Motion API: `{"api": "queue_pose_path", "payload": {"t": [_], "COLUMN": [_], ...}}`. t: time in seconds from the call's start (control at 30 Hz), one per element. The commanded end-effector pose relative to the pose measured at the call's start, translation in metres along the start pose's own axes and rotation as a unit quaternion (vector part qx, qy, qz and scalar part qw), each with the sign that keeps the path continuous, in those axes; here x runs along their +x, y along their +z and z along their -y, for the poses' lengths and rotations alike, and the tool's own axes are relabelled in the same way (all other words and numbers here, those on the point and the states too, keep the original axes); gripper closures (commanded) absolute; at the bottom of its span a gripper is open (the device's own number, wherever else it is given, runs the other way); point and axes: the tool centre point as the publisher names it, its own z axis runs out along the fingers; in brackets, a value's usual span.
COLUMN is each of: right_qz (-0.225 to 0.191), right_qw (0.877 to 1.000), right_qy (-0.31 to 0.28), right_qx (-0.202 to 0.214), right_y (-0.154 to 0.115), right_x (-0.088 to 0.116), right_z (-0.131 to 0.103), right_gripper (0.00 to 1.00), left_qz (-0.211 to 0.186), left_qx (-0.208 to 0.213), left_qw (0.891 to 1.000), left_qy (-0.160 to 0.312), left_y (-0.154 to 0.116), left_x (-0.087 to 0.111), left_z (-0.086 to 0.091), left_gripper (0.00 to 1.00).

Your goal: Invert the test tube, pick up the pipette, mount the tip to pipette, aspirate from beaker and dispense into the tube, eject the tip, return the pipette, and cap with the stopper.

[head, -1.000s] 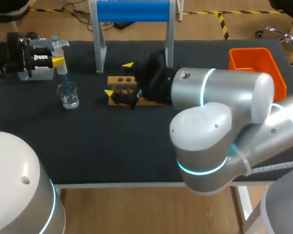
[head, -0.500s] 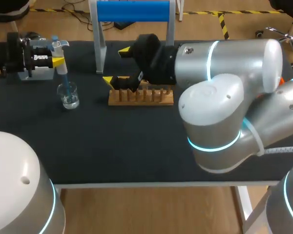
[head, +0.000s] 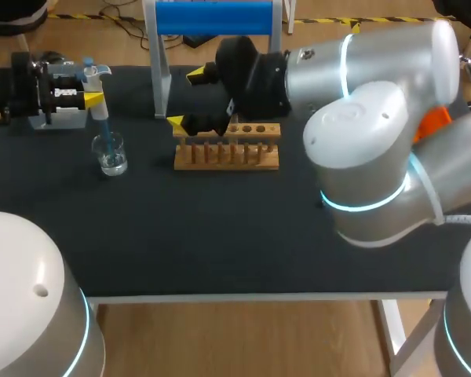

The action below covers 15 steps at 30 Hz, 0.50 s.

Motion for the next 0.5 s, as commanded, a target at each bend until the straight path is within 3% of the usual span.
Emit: {"api": "queue_pose_path", "payload": {"t": [0.03,0.27,0.5], "right_qz": [-0.151,-0.151,-0.148], "right_qw": [0.988,0.988,0.989], "right_qy": [0.0,0.0,0.002], "right_qx": [0.007,0.007,-0.006], "right_y": [-0.005,-0.005,0.015], "right_x": [-0.004,-0.004,-0.044], "right_z": [-0.003,-0.003,-0.02], "right_gripper": [0.0,0.0,0.0], "left_qz": [0.001,0.001,0.001], "left_qx": [0.0,0.0,0.0], "left_qw": [1.0,1.0,1.0], "left_qy": [0.001,0.001,0.001], "left_y": [0.001,0.001,0.001], "left_x": [0.0,0.0,0.0], "left_z": [0.0,0.0,0.0], "left_gripper": [1.0,1.0,1.0]}}
